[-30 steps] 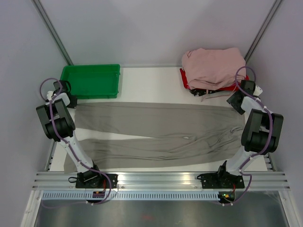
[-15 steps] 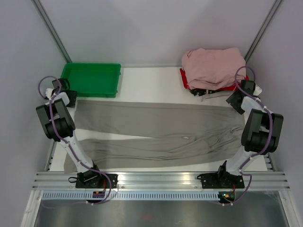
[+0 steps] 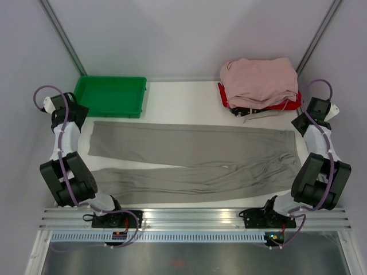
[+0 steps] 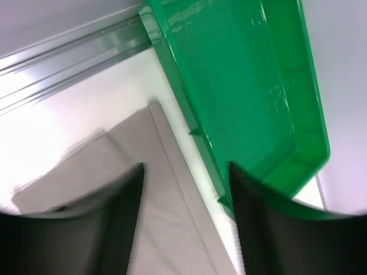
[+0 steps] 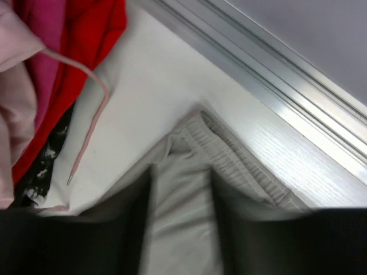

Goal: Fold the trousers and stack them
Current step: Flatten the trousers out

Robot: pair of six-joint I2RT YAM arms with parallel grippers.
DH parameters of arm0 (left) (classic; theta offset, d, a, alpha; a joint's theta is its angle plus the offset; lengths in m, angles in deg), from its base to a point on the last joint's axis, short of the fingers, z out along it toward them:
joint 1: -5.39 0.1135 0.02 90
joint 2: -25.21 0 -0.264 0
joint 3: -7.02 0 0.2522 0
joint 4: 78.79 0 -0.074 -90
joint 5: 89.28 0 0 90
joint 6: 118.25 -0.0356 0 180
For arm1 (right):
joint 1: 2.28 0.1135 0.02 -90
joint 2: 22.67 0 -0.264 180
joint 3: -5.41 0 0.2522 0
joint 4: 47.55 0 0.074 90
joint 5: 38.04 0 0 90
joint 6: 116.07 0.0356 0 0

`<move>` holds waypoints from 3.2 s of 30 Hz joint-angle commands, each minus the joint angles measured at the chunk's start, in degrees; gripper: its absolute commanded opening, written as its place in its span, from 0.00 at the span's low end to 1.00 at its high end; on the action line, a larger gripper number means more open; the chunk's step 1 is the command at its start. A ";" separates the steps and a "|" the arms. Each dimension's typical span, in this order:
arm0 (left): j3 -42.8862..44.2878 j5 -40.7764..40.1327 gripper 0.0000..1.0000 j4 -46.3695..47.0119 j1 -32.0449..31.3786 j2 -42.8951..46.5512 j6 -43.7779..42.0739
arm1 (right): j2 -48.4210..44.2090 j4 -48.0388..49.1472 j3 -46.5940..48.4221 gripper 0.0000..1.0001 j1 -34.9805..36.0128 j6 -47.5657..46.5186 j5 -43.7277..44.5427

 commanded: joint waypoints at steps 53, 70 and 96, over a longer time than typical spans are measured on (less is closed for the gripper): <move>-6.30 7.58 0.20 -2.64 -4.61 -4.38 -4.24 | 14.50 5.00 -0.41 0.52 -1.29 -2.22 -7.81; -22.56 -15.26 0.77 -39.37 -4.61 25.96 23.86 | -9.33 -2.39 -9.99 0.87 -1.29 -3.37 -6.68; -31.26 -20.55 0.42 -24.99 -0.65 17.27 21.42 | -1.77 -6.96 -0.85 0.87 0.47 0.41 -11.96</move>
